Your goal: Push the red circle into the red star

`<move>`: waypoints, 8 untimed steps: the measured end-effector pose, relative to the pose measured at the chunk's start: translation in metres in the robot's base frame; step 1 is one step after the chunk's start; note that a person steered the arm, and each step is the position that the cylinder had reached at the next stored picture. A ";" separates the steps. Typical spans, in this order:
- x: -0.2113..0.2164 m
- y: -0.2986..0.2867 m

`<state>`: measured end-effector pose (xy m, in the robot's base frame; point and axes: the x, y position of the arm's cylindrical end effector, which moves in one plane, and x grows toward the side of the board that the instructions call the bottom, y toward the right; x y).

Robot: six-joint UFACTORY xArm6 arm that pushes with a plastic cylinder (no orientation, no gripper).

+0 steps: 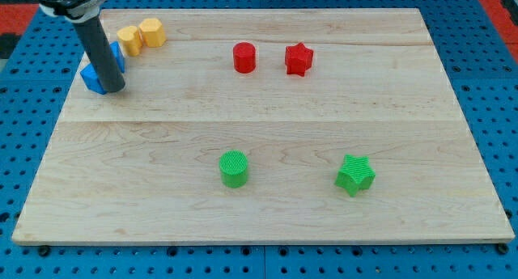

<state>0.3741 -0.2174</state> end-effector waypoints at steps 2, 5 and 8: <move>0.008 0.151; -0.049 0.251; -0.146 0.283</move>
<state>0.2278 0.0658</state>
